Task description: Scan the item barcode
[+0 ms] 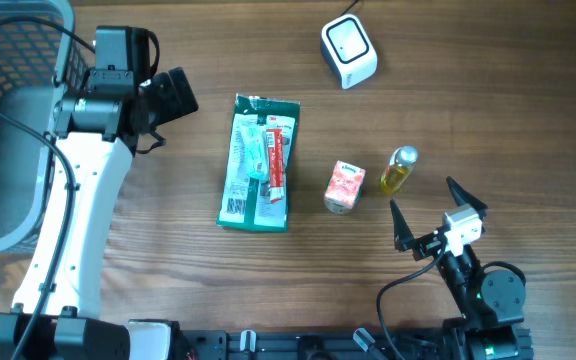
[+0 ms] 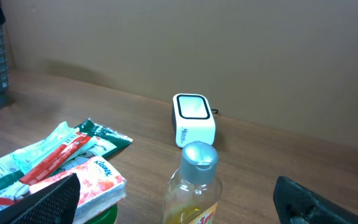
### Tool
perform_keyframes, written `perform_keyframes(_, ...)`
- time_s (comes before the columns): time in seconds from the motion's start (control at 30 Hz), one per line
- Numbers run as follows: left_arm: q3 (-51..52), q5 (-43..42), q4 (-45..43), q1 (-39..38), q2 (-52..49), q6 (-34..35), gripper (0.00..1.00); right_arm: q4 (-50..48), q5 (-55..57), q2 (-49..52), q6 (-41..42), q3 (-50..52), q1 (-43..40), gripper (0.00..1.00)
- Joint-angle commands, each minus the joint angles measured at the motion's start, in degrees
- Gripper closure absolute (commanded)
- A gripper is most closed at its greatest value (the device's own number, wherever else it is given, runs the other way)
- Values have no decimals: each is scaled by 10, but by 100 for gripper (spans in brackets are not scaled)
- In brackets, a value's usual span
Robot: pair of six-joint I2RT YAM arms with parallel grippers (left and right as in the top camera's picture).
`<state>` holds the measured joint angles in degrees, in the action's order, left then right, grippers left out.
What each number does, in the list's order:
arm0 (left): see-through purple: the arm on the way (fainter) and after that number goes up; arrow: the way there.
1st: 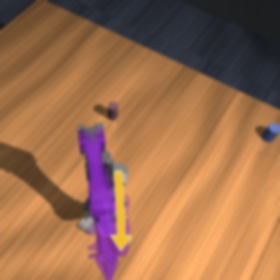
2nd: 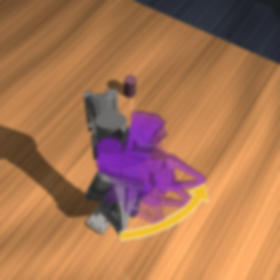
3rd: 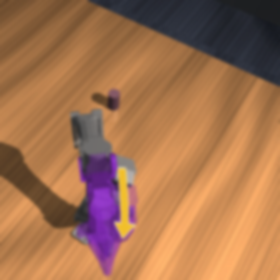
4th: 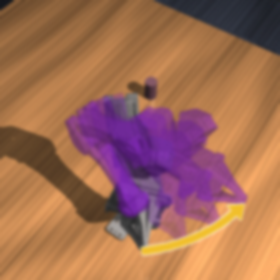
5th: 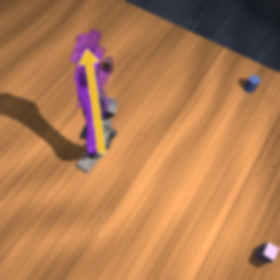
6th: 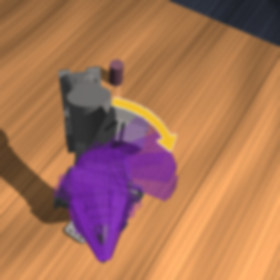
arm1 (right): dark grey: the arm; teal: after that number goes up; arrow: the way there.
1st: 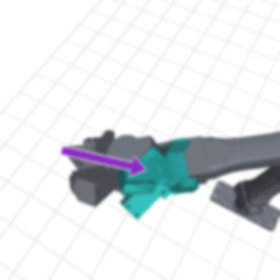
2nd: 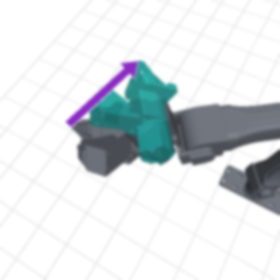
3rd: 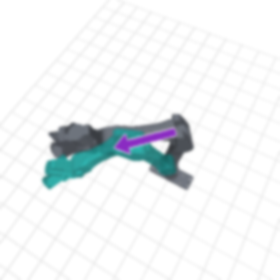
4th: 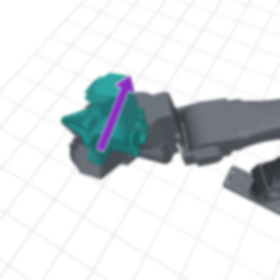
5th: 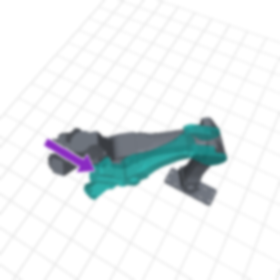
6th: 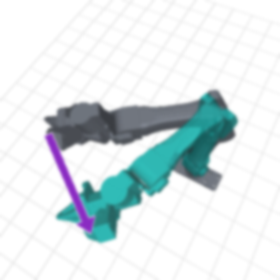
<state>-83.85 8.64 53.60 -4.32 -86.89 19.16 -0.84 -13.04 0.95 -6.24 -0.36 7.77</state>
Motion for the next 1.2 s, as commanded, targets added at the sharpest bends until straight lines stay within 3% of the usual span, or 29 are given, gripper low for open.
perform_keyframes(0.0, -5, -7, 0, 3, -2, -7, 0, -2, -5, 1, 6, 1, 0, 0)
perform_keyframes(0.17, -5, -7, 0, 3, -2, -7, 0, -2, -5, 1, 9, 1, 0, 0)
perform_keyframes(0.37, -5, -7, 0, 3, -2, -7, 0, 0, -20, 1, 138, -2, 0, 1)
perform_keyframes(0.57, -5, -7, 0, 3, -2, -7, 0, 62, -29, 2, 138, -65, 0, 0)
perform_keyframes(0.9, -5, -7, 0, 3, -2, -7, 0, 222, -47, 118, 140, -343, 0, 0)
perform_keyframes(1.17, -5, -7, 0, 3, -2, -7, 0, 466, -107, 323, 142, -672, 0, 0)
